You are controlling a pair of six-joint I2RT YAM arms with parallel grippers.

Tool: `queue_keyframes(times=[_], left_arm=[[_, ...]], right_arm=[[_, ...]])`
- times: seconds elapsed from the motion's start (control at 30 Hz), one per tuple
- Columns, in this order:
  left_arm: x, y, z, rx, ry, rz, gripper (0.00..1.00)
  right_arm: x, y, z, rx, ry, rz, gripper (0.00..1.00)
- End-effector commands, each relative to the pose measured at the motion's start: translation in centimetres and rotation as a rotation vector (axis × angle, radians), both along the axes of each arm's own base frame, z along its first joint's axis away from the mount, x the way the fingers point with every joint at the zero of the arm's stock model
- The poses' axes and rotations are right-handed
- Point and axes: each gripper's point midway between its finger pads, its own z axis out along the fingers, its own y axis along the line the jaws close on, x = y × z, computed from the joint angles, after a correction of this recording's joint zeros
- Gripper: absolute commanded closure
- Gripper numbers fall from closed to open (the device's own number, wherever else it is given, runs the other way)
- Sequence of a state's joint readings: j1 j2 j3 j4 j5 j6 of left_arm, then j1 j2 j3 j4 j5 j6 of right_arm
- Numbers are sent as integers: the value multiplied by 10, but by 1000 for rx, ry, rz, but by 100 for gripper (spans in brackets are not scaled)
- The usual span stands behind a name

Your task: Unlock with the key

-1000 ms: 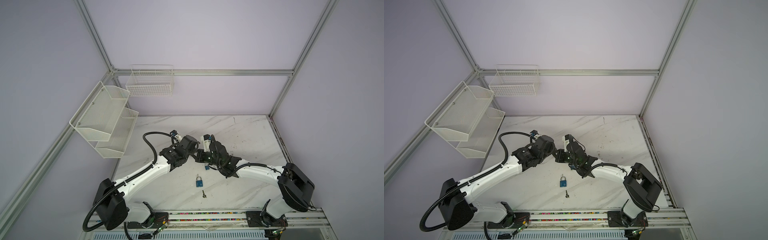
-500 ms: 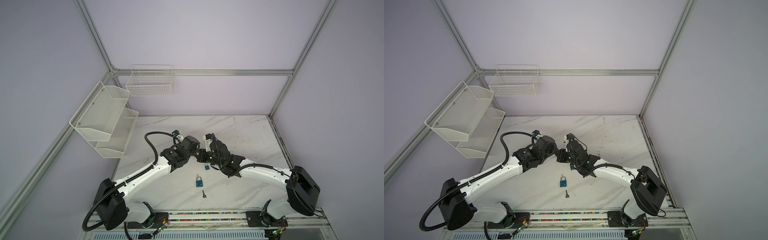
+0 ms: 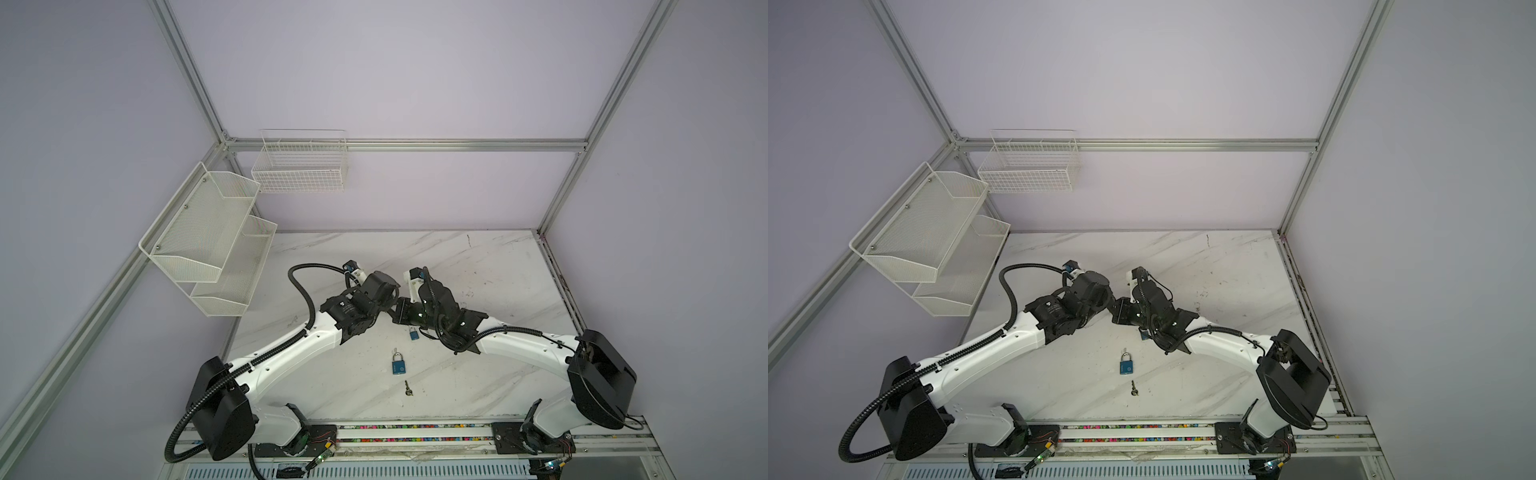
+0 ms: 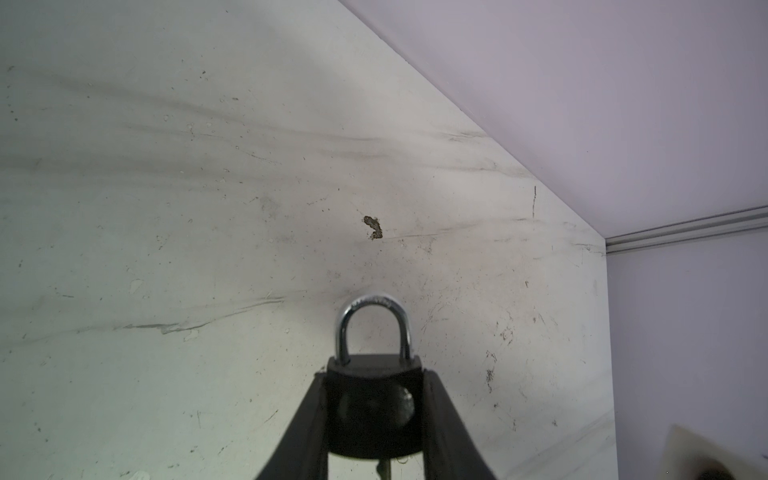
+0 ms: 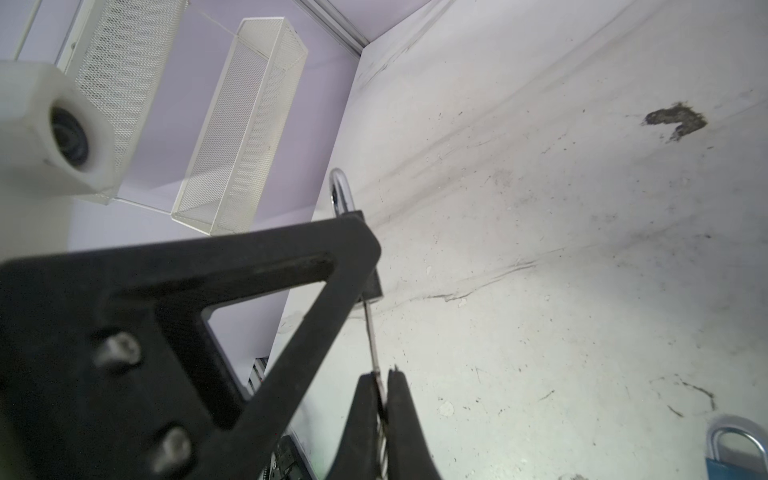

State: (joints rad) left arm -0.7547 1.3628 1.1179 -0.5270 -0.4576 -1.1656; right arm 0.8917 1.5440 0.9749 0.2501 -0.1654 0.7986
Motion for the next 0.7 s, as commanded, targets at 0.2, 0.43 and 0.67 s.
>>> queue_keyframes(times=[0.2, 0.43, 0.67], left_arm=[[-9, -16, 14, -95, 5, -51, 98], [-12, -19, 20, -134, 6, -66, 99], [-20, -19, 6, -89, 29, -115, 99]], right_arm=[[22, 6, 25, 82, -86, -63, 100], [15, 22, 30, 185, -53, 12, 100], [19, 20, 60, 259, -74, 16, 100]])
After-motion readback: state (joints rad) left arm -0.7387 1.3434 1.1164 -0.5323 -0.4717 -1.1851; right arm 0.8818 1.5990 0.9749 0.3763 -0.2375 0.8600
